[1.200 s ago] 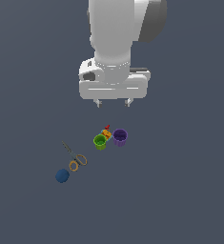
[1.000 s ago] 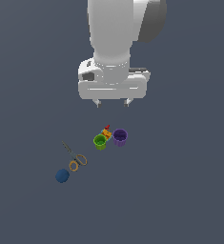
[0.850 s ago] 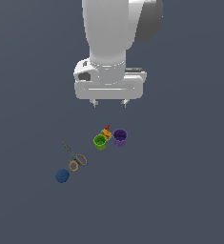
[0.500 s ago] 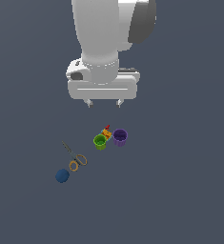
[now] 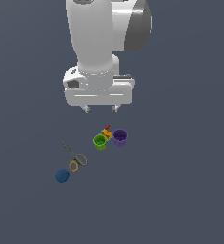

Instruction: Pick up a designated object from a clutter of objects.

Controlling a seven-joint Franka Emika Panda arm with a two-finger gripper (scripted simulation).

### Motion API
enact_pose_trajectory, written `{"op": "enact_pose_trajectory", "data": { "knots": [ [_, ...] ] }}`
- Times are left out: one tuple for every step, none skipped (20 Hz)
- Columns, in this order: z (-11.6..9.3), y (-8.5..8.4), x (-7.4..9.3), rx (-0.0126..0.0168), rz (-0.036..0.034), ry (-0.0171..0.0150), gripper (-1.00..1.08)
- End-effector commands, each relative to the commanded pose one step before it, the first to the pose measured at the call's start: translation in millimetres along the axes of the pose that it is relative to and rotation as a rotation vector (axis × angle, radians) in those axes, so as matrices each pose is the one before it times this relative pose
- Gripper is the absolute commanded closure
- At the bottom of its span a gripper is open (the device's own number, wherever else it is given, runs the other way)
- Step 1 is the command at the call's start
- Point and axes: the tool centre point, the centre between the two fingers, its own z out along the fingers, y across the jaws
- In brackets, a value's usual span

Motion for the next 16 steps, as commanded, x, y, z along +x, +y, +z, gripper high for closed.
{"op": "enact_pose_trajectory", "data": {
  "knots": [
    [9.09, 6.95, 4.15, -0.00074, -0.02078, 0.00020, -0.92],
    [4.35, 3.38, 1.91, -0.00036, -0.01030, 0.00036, -0.92],
    [4.74, 3.67, 1.96, -0.00039, -0.01116, 0.00038, -0.92],
    [5.13, 3.98, 1.98, -0.00043, -0.01201, 0.00040, -0.92],
    [5.53, 4.32, 1.97, -0.00047, -0.01285, 0.00041, -0.92],
    [5.95, 4.65, 1.93, -0.00051, -0.01371, 0.00042, -0.92],
    [6.37, 4.98, 1.85, -0.00055, -0.01458, 0.00044, -0.92],
    [6.81, 5.32, 1.74, -0.00060, -0.01544, 0.00044, -0.92],
    [7.25, 5.64, 1.59, -0.00064, -0.01632, 0.00045, -0.92],
    [7.53, 5.83, 1.36, -0.00067, -0.01681, 0.00044, -0.92],
    [7.60, 5.85, 1.09, -0.00068, -0.01683, 0.00042, -0.92],
    [7.66, 5.85, 0.81, -0.00069, -0.01683, 0.00039, -0.92],
    [7.72, 5.84, 0.53, -0.00070, -0.01685, 0.00037, -0.92],
    [7.78, 5.82, 0.25, -0.00070, -0.01685, 0.00035, -0.92],
    [7.84, 5.78, -0.02, -0.00071, -0.01687, 0.00032, -0.92],
    [7.89, 5.74, -0.30, -0.00072, -0.01688, 0.00030, -0.92]
  ]
}}
